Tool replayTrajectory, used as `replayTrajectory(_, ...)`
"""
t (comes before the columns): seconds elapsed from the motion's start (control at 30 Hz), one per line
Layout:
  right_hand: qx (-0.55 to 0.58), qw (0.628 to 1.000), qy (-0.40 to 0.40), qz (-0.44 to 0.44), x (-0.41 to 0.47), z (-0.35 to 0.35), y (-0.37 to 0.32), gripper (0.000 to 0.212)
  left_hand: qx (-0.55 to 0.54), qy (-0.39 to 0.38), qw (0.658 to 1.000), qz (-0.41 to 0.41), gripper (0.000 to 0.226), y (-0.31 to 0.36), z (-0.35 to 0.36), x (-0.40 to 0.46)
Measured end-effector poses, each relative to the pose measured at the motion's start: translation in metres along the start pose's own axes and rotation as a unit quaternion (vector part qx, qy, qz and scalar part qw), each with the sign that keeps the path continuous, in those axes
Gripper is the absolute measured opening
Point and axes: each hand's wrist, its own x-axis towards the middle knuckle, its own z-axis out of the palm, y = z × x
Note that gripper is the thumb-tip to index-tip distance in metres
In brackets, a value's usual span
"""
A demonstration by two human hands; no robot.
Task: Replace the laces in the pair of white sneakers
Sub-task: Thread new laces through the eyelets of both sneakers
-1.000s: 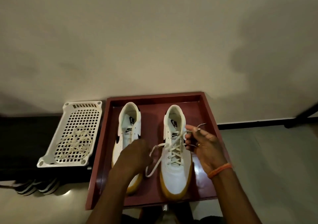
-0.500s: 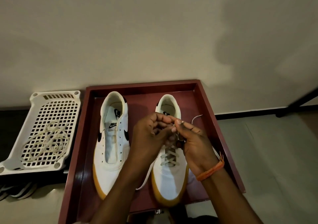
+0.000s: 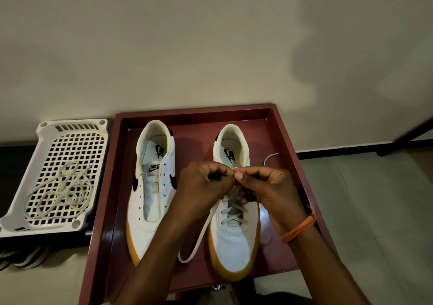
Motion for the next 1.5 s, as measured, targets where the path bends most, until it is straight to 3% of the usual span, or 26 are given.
replayTrajectory(0.17,-0.008,1.000,0.010,-0.004,0.003,-0.007,-0.001,0.011,0.046,-0.027,0.997,0.048,0.011,-0.003,0.002,0.003)
replayTrajectory(0.3,0.003,0.996,0.086,0.005,0.007,-0.016,-0.002,0.008,0.138,0.047,0.985,0.089,0.008,-0.010,0.008,0.004)
replayTrajectory(0.47,0.050,0.980,0.186,0.047,0.015,-0.031,0.004,0.007,0.383,0.123,0.894,0.197,0.005,-0.022,0.014,0.005)
replayTrajectory(0.6,-0.015,0.982,0.174,0.072,0.014,-0.030,0.008,0.007,0.467,0.151,0.841,0.226,0.008,-0.025,0.021,0.004)
replayTrajectory(0.67,-0.061,0.984,0.149,0.082,0.013,-0.028,0.009,0.009,0.486,0.143,0.833,0.224,0.012,-0.027,0.026,0.002)
replayTrajectory(0.73,-0.080,0.984,0.132,0.084,0.013,-0.026,0.011,0.012,0.476,0.138,0.845,0.199,0.015,-0.031,0.032,0.002)
replayTrajectory(0.83,-0.098,0.984,0.127,0.079,0.012,-0.025,0.012,0.017,0.376,0.152,0.903,0.142,0.005,-0.038,0.037,0.004)
replayTrajectory(0.93,-0.100,0.986,0.115,0.069,0.012,-0.025,0.012,0.018,0.290,0.155,0.940,0.091,0.021,-0.041,0.045,0.006)
replayTrajectory(1.07,-0.137,0.985,0.086,0.056,0.012,-0.023,0.016,0.007,0.247,0.164,0.954,0.054,0.011,-0.040,0.053,0.006)
replayTrajectory(1.27,-0.205,0.976,0.073,0.002,0.015,-0.026,0.021,0.015,0.195,0.142,0.970,0.002,0.009,-0.044,0.056,0.009)
replayTrajectory(1.5,-0.257,0.964,0.047,-0.048,0.016,-0.033,0.020,0.009,0.261,0.134,0.956,0.017,0.006,-0.045,0.050,0.011)
